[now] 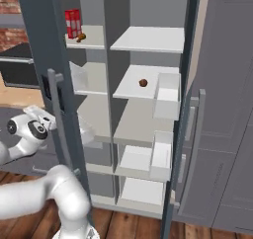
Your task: There's a chicken drumstick in the fridge that needs to be moved to the freezer for freezing. Pick up the chicken drumstick from the fridge, place it on any shelf in the freezer, and close the fridge and freezer doors when done.
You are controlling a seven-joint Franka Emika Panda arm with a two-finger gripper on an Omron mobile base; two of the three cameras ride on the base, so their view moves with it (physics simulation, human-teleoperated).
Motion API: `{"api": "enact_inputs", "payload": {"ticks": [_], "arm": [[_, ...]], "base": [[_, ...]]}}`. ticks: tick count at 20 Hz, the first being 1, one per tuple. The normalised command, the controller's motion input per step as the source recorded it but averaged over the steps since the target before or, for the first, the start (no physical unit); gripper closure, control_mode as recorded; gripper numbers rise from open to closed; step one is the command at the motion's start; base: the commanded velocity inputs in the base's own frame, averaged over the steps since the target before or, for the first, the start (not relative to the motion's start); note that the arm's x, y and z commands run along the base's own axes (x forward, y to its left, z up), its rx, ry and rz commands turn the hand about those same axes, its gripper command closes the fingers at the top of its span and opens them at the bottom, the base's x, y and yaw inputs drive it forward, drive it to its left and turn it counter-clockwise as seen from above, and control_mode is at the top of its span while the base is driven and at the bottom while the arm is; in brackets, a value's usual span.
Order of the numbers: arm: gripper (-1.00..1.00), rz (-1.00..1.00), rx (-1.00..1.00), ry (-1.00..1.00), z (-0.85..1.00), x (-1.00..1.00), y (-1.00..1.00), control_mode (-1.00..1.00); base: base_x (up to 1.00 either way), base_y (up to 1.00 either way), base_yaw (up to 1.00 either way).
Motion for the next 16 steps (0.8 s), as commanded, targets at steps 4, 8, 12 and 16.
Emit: {"api": "enact_inputs", "payload": {"ticks": [4,8,12,16], "arm": [[-1.0,0.0,0.13,0.0,0.0,0.52,-0.72,-1.0],[-1.0,0.0,0.12,0.0,0.0,0.52,-0.63,-1.0],[-1.0,0.0,0.11,0.0,0.0,0.61,-0.5,-1.0],[-1.0,0.0,0.1,0.0,0.0,0.64,-0.4,-1.0]], "base": [[0.0,0.0,0.0],[0.0,0.0,0.0],[0.0,0.0,0.0],[0.0,0.0,0.0]]}}
